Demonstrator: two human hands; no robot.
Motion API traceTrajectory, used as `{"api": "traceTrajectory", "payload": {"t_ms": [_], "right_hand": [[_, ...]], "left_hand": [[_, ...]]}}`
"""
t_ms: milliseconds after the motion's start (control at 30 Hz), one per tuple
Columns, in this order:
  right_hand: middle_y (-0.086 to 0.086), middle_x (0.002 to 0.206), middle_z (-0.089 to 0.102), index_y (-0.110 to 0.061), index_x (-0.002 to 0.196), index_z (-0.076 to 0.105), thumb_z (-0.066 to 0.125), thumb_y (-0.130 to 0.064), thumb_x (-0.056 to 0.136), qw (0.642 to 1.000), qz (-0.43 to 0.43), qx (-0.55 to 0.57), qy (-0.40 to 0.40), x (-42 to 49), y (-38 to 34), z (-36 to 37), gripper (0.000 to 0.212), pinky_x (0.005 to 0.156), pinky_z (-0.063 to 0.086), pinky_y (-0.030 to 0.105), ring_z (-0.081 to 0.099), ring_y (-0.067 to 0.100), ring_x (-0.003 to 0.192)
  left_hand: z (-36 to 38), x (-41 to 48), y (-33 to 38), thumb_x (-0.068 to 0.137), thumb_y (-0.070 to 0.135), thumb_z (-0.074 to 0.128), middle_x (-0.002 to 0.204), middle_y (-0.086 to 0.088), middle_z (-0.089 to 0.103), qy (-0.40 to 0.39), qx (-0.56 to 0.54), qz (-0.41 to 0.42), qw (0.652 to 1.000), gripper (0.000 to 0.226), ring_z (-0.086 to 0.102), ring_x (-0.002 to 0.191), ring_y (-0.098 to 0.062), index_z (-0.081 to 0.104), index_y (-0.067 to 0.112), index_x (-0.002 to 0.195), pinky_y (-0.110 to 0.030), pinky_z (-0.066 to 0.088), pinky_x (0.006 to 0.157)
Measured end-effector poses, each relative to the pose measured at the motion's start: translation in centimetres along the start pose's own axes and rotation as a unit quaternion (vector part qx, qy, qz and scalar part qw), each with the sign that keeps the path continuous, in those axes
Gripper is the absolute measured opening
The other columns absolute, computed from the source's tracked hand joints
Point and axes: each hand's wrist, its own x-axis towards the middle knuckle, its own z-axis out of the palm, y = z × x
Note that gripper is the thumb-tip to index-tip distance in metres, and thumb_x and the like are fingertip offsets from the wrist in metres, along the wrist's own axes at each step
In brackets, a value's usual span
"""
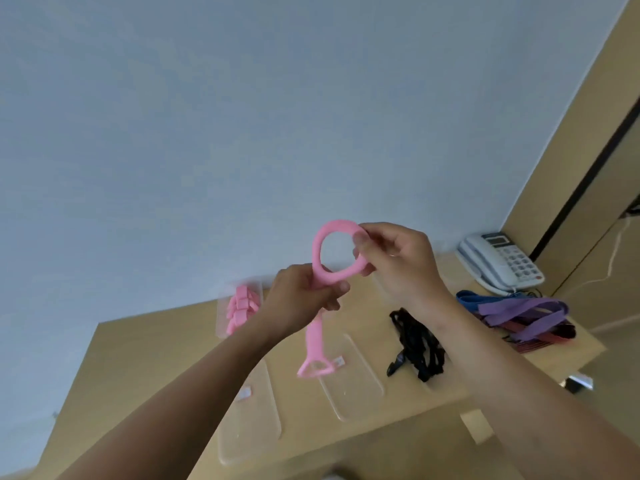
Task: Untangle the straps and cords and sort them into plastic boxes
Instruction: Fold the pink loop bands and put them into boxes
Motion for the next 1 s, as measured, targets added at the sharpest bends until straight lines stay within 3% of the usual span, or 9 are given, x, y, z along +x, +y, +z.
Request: {"api": "traceTrajectory", "payload": {"t_ms": [100, 200, 300, 533, 667, 833, 1000], "right_hand": [[0.001, 0.096, 0.076, -0.017, 0.106, 0.076, 0.055, -0.015, 0.100, 0.997, -0.050, 0.051, 0.028, -0.5, -4.3, -1.1, 0.022, 0.066, 0.056, 0.026, 0.069, 0.014, 0.084], [-0.006, 0.098, 0.076, -0.026, 0.101, 0.076, 0.059, -0.011, 0.098, 0.991, -0.112, 0.035, 0.058, -0.9, -7.5, -1.9, 0.022, 0.069, 0.056, 0.026, 0.070, 0.014, 0.089], [-0.008, 0.097, 0.076, -0.025, 0.104, 0.075, 0.065, -0.007, 0.094, 0.984, -0.159, -0.007, 0.074, -1.0, -9.3, -2.8, 0.023, 0.082, 0.059, 0.035, 0.071, 0.016, 0.095], [-0.007, 0.099, 0.070, -0.018, 0.112, 0.075, 0.062, -0.003, 0.094, 0.964, -0.207, -0.109, 0.124, 0.4, -10.3, -4.1, 0.027, 0.082, 0.053, 0.023, 0.066, 0.010, 0.093], [-0.006, 0.100, 0.067, -0.019, 0.110, 0.074, 0.058, 0.001, 0.095, 0.960, -0.227, -0.127, 0.099, 1.3, -10.4, -4.6, 0.029, 0.078, 0.047, 0.018, 0.063, 0.008, 0.092], [0.004, 0.094, 0.064, -0.013, 0.101, 0.079, 0.062, 0.015, 0.085, 0.893, -0.382, -0.223, 0.076, 1.9, -9.8, -6.2, 0.036, 0.077, 0.052, 0.030, 0.064, 0.020, 0.088], [0.007, 0.097, 0.064, -0.015, 0.093, 0.080, 0.063, 0.014, 0.077, 0.856, -0.433, -0.278, 0.059, 2.4, -7.7, -7.5, 0.037, 0.070, 0.052, 0.036, 0.060, 0.026, 0.086]], "left_hand": [[-0.7, -0.4, 4.6, 0.094, 0.031, 0.075, 0.062, -0.001, 0.073, 0.013, -0.078, 0.026, 0.997, 0.026, 0.069, 0.058, -0.015, 0.068, 0.011, 0.079, -0.016, 0.050, 0.057], [-1.2, -1.1, 8.2, 0.095, 0.028, 0.074, 0.057, -0.003, 0.064, -0.010, -0.125, 0.042, 0.991, 0.026, 0.061, 0.051, -0.020, 0.062, 0.009, 0.083, -0.026, 0.052, 0.055], [-1.5, -1.9, 10.1, 0.094, 0.027, 0.074, 0.059, -0.001, 0.059, -0.044, -0.137, 0.039, 0.989, 0.024, 0.054, 0.049, -0.018, 0.058, 0.012, 0.087, -0.032, 0.050, 0.053], [-2.0, -3.7, 11.6, 0.076, 0.013, 0.067, 0.073, -0.002, 0.063, -0.068, -0.250, -0.006, 0.966, 0.031, 0.051, 0.055, -0.023, 0.056, 0.005, 0.104, -0.029, 0.040, 0.047], [-1.7, -3.9, 12.4, 0.079, 0.014, 0.063, 0.084, -0.010, 0.070, -0.005, -0.268, 0.036, 0.963, 0.027, 0.060, 0.059, -0.024, 0.063, 0.002, 0.103, -0.030, 0.043, 0.047], [-0.1, -3.0, 13.2, 0.083, 0.020, 0.069, 0.100, -0.013, 0.078, 0.034, -0.262, 0.058, 0.963, 0.030, 0.076, 0.082, -0.027, 0.073, 0.003, 0.108, -0.034, 0.060, 0.065], [1.9, -2.4, 14.2, 0.093, 0.038, 0.071, 0.114, -0.013, 0.077, 0.024, -0.293, 0.084, 0.952, 0.036, 0.075, 0.105, -0.034, 0.076, 0.009, 0.114, -0.040, 0.062, 0.082]]}}
